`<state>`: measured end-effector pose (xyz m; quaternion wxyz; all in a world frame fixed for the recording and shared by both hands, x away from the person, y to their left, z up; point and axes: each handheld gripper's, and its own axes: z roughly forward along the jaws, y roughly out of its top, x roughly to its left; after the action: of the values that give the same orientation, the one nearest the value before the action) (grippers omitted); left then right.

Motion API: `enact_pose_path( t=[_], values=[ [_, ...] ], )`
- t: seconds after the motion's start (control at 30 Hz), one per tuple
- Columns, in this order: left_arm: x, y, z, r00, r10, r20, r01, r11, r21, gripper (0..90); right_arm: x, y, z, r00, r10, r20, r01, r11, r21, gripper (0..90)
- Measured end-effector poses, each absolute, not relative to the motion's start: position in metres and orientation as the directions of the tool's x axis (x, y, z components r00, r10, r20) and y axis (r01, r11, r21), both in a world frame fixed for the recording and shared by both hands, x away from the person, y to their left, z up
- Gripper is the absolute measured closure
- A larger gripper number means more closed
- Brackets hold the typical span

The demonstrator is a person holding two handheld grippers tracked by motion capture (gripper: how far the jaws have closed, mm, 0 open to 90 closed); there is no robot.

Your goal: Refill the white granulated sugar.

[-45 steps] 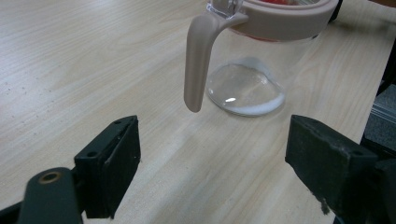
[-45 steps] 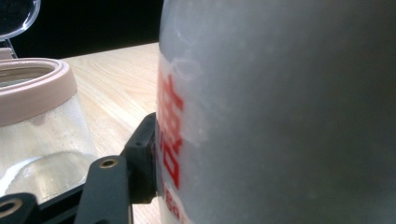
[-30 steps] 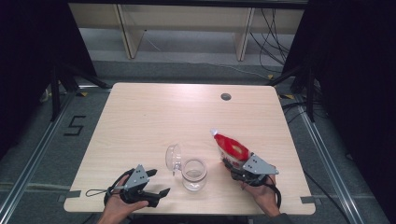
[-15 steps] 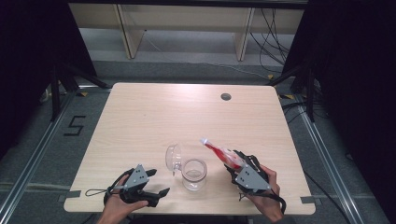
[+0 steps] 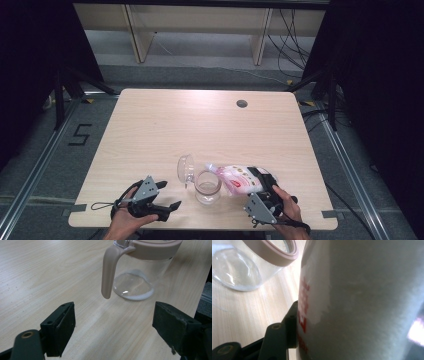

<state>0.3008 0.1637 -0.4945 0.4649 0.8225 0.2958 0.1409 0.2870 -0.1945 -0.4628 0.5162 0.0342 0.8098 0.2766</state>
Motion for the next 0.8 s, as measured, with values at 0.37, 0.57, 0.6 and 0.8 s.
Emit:
enact_pose_path(
  t=[0.37,0.57,0.6,0.8],
  values=[
    [0.300,0.163,-0.496,0.772,0.632,-0.065,0.377,-0.373,0.847,18.1,0.280,-0.191,-0.453,-0.367,0.139,-0.920,-0.273,0.929,0.250,47.6],
    [0.300,0.163,-0.495,0.772,0.632,-0.062,0.377,-0.378,0.846,18.1,0.276,-0.188,-0.459,-0.344,0.081,-0.936,-0.248,0.953,0.174,47.6],
    [0.300,0.163,-0.496,0.772,0.632,-0.062,0.377,-0.377,0.846,18.1,0.276,-0.187,-0.459,-0.327,0.046,-0.944,-0.263,0.955,0.137,47.7],
    [0.300,0.163,-0.495,0.770,0.635,-0.059,0.378,-0.380,0.844,18.1,0.275,-0.183,-0.460,-0.303,-0.046,-0.952,-0.277,0.960,0.042,47.8]
  ],
)
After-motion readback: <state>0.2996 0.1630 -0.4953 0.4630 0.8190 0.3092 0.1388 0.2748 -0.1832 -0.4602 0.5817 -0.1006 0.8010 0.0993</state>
